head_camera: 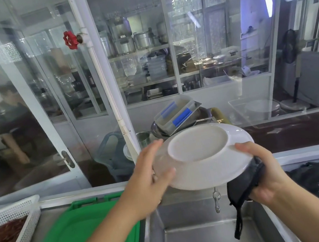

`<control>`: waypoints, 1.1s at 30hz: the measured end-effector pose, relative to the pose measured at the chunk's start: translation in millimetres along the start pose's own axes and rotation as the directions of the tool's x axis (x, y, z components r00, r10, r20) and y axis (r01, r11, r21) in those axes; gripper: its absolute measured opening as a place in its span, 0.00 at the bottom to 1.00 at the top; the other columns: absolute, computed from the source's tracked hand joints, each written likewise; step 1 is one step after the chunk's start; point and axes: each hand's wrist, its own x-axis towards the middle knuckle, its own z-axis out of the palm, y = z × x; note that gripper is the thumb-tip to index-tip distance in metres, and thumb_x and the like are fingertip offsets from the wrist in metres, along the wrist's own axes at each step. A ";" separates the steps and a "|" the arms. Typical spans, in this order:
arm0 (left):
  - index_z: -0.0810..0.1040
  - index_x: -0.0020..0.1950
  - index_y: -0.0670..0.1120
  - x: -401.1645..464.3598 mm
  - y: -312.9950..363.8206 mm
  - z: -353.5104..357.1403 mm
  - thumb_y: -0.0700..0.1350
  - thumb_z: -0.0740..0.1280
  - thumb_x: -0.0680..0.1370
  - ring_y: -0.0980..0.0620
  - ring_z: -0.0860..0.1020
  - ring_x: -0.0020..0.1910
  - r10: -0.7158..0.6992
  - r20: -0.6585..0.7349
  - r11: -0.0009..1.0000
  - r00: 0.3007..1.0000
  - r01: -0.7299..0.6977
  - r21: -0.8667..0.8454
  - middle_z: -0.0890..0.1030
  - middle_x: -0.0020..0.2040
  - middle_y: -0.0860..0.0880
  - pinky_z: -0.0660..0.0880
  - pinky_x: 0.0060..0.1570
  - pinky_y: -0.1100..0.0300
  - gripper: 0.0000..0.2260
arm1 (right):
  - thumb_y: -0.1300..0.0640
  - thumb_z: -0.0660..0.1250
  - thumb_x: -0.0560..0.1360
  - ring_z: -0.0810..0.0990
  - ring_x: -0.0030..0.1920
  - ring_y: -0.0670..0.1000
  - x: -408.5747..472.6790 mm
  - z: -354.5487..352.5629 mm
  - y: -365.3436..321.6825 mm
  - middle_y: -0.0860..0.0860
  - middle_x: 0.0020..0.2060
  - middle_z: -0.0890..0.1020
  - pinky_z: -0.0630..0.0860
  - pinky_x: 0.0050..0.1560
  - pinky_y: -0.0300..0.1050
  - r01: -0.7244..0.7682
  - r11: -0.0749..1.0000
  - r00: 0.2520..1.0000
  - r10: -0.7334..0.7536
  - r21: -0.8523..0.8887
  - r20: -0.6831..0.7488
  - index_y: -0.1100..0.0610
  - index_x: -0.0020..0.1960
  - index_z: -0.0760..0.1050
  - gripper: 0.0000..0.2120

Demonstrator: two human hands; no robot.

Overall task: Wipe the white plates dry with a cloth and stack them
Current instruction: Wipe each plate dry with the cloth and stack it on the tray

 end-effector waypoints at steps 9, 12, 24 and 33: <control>0.86 0.65 0.50 0.0 -3.4 29.9 0.56 0.68 0.81 0.43 0.85 0.56 -0.498 0.265 0.178 0.825 0.397 -0.900 0.85 0.63 0.45 0.85 0.49 0.47 0.18 | 0.53 0.66 0.76 0.86 0.52 0.63 -8.7 -12.1 6.0 0.62 0.56 0.85 0.84 0.51 0.60 0.088 0.996 0.993 -0.088 0.001 0.083 0.59 0.63 0.84 0.19; 0.90 0.57 0.48 -1.7 6.4 42.6 0.52 0.72 0.75 0.41 0.87 0.57 -0.496 0.275 0.109 0.824 0.373 -0.921 0.86 0.62 0.42 0.85 0.52 0.46 0.15 | 0.53 0.68 0.74 0.86 0.52 0.64 -10.3 -16.9 11.0 0.63 0.55 0.85 0.84 0.51 0.60 0.074 0.997 0.995 -0.071 -0.028 0.075 0.61 0.65 0.83 0.22; 0.91 0.52 0.47 -8.6 11.6 52.3 0.45 0.75 0.72 0.42 0.87 0.56 -0.549 0.192 0.170 0.813 0.334 -0.927 0.87 0.60 0.40 0.82 0.60 0.43 0.10 | 0.36 0.67 0.78 0.87 0.57 0.61 -14.5 -34.6 18.5 0.60 0.61 0.85 0.85 0.53 0.57 -0.043 0.999 0.997 0.042 -0.013 -0.066 0.58 0.66 0.83 0.29; 0.89 0.56 0.46 -11.6 6.0 30.4 0.42 0.75 0.71 0.41 0.87 0.57 -0.503 0.065 0.321 0.862 0.256 -0.912 0.87 0.59 0.38 0.82 0.61 0.40 0.14 | 0.37 0.62 0.82 0.80 0.63 0.57 9.3 -49.6 -13.4 0.56 0.62 0.83 0.71 0.71 0.55 -0.034 0.997 0.899 0.059 0.066 -0.434 0.56 0.67 0.79 0.27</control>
